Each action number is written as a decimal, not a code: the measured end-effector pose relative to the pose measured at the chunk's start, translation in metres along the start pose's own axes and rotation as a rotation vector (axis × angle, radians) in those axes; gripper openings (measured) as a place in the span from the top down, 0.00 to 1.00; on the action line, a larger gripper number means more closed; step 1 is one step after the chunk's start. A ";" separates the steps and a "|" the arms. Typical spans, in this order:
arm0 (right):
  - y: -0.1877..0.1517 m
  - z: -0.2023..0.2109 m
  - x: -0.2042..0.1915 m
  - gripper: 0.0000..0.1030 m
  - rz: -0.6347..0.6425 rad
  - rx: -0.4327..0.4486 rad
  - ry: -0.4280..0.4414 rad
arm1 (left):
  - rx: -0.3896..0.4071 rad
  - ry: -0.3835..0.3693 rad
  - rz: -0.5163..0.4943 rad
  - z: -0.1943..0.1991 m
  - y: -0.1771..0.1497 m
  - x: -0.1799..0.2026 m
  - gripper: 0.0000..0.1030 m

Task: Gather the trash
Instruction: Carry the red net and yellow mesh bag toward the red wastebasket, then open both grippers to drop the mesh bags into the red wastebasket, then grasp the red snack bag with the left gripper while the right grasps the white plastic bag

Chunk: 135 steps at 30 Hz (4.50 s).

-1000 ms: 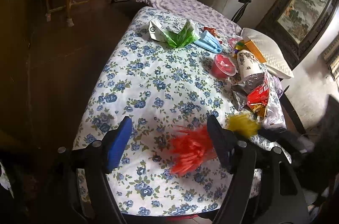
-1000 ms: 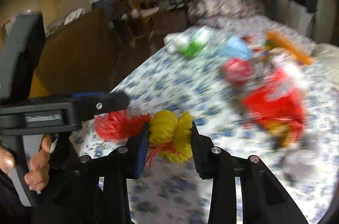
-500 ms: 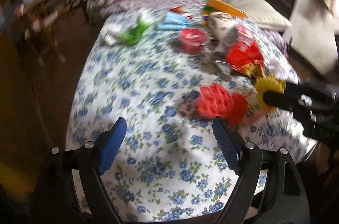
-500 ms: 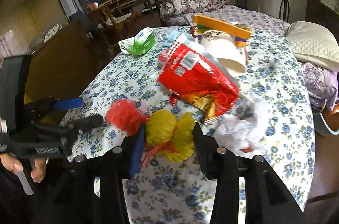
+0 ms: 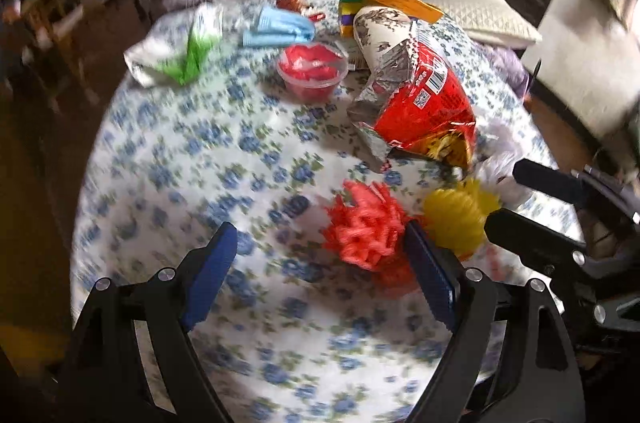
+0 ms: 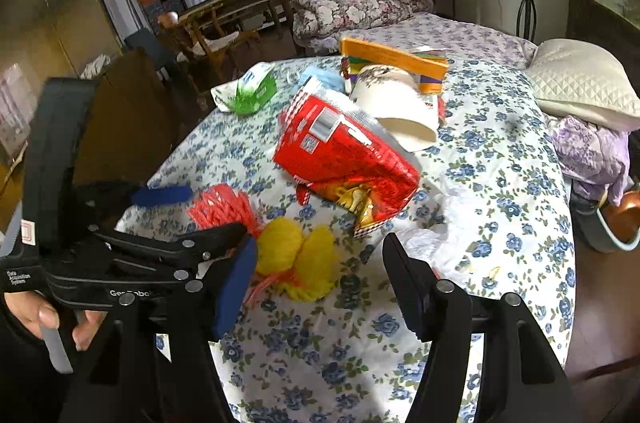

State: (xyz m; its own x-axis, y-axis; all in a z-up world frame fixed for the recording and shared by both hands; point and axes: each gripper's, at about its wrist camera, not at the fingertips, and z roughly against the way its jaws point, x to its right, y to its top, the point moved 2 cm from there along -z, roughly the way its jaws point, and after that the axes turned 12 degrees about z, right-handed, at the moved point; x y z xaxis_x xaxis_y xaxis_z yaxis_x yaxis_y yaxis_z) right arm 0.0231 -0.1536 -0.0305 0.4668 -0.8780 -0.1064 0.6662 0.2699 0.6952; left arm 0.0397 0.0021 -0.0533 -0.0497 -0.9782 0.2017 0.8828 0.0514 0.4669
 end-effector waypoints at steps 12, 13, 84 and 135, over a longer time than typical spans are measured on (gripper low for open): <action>0.001 0.013 0.016 0.33 -0.044 0.039 -0.023 | 0.033 -0.015 -0.077 -0.002 -0.010 0.042 0.69; 0.000 0.013 0.016 0.33 -0.045 0.041 -0.021 | 0.052 -0.015 -0.077 0.003 -0.011 0.040 0.70; -0.330 0.113 0.232 0.85 -0.602 -0.168 -0.345 | -0.522 -0.371 -0.397 -0.086 -0.136 0.399 0.70; -0.099 0.123 0.127 0.06 -0.278 0.041 -0.416 | 0.001 -0.107 -0.247 0.017 -0.014 0.194 0.12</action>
State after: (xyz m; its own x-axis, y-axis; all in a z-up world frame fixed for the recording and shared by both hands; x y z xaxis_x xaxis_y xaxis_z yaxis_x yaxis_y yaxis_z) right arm -0.0553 -0.3407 -0.0257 -0.0018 -1.0000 -0.0047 0.7050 -0.0046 0.7092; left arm 0.0099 -0.1849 -0.0064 -0.3128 -0.9342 0.1712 0.8372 -0.1861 0.5142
